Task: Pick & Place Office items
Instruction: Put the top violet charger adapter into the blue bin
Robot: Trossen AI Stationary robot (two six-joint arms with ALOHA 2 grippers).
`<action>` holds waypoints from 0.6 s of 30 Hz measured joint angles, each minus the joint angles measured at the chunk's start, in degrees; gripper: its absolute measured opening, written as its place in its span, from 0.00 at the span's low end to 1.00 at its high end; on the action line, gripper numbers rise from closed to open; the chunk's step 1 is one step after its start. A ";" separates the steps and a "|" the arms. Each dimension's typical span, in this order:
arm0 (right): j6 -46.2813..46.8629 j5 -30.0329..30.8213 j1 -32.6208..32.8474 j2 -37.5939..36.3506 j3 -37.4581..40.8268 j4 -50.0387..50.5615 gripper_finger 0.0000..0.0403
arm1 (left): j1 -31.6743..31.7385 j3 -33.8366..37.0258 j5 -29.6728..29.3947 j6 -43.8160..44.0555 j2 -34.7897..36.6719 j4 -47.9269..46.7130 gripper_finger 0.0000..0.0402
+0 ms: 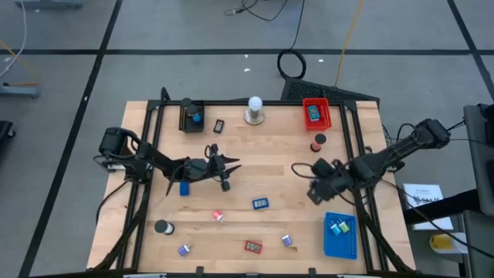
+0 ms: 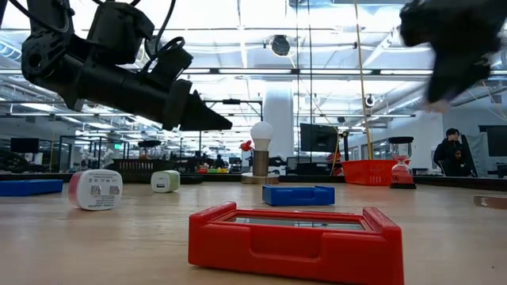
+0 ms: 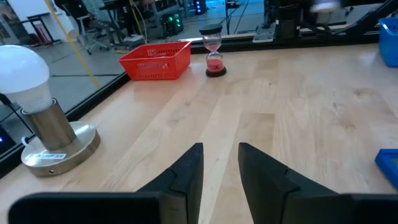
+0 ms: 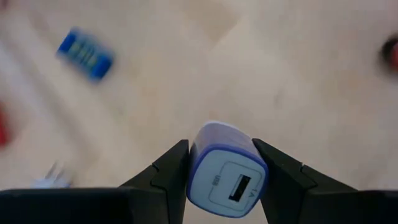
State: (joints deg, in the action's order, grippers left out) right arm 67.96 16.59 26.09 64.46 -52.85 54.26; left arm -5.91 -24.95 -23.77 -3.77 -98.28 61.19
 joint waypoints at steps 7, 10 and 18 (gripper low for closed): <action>17.81 -12.41 13.22 1.11 -3.80 4.11 0.35 | 0.00 0.00 -0.02 -0.02 0.00 -0.63 0.27; 26.44 -17.65 18.56 2.35 -3.79 4.23 0.36 | 0.00 0.00 -0.02 -0.02 0.00 -0.66 0.27; 36.66 -28.62 25.00 7.24 -0.70 -2.20 0.36 | 0.00 0.00 -0.02 0.06 0.00 -1.03 0.27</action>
State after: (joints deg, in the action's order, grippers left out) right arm 104.62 -12.02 51.09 71.70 -53.55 52.06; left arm -5.91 -24.95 -23.79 -3.71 -98.28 60.16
